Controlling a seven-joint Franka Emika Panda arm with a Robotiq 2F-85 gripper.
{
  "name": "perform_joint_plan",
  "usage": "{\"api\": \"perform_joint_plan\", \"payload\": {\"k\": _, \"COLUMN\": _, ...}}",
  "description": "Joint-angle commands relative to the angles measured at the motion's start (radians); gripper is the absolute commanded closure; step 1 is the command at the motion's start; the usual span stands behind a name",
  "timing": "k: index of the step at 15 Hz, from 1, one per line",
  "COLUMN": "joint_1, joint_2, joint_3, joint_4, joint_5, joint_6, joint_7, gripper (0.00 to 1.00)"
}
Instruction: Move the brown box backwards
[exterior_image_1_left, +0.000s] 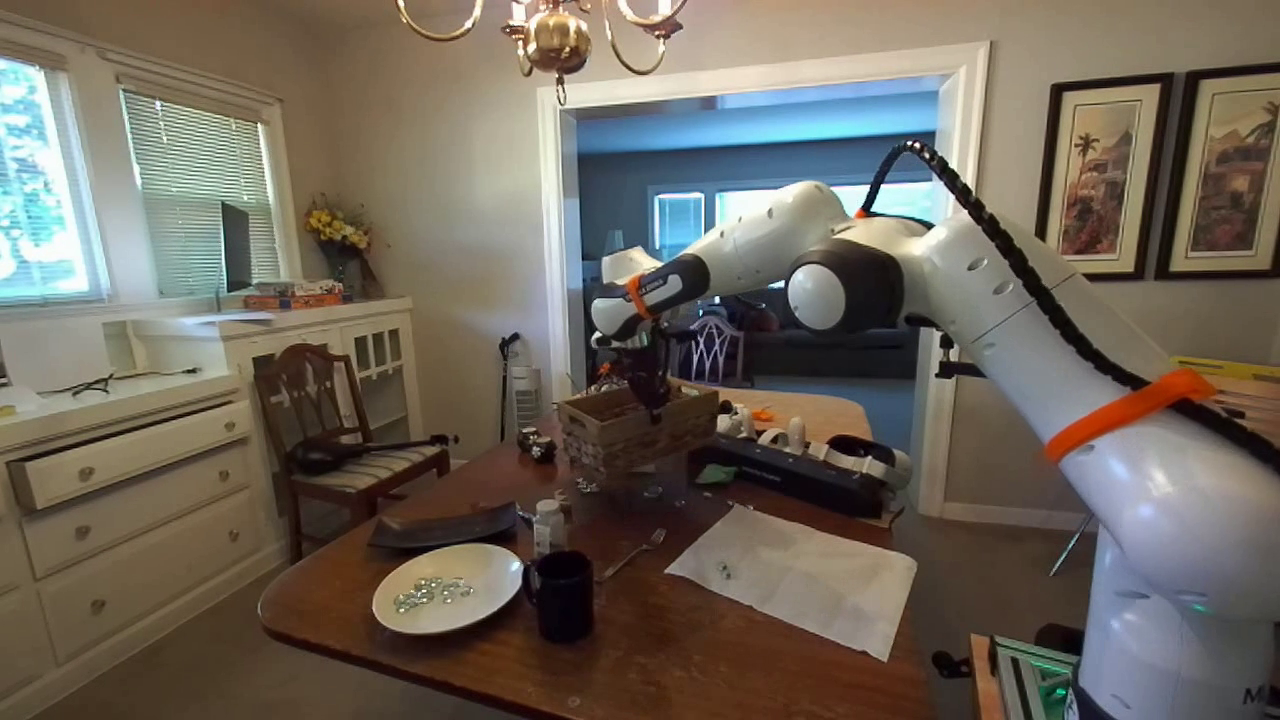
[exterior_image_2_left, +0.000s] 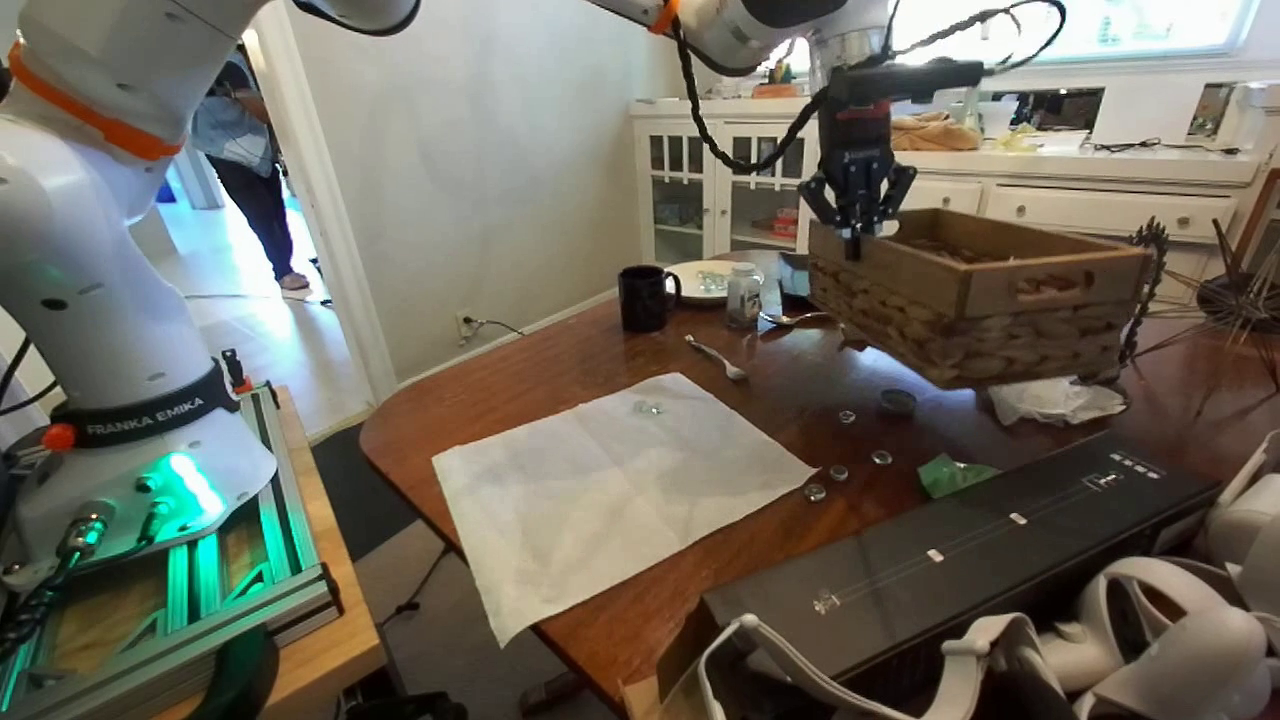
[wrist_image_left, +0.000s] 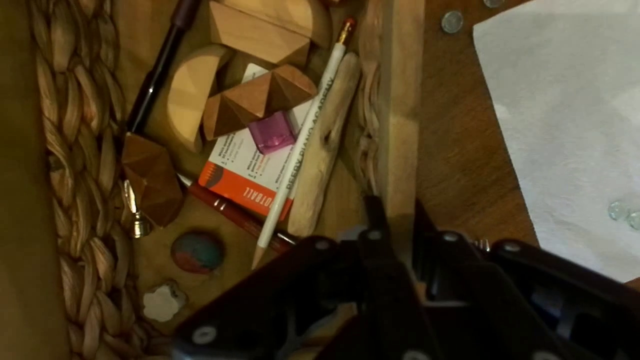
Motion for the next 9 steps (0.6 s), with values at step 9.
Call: {"api": "perform_joint_plan", "payload": {"k": 9, "joint_1": 0.111, "joint_2": -0.020, "joint_3": -0.005, "joint_4": 0.100, "joint_5": -0.458, "joint_6": -0.146, "joint_7": -0.012, "gripper": 0.96}}
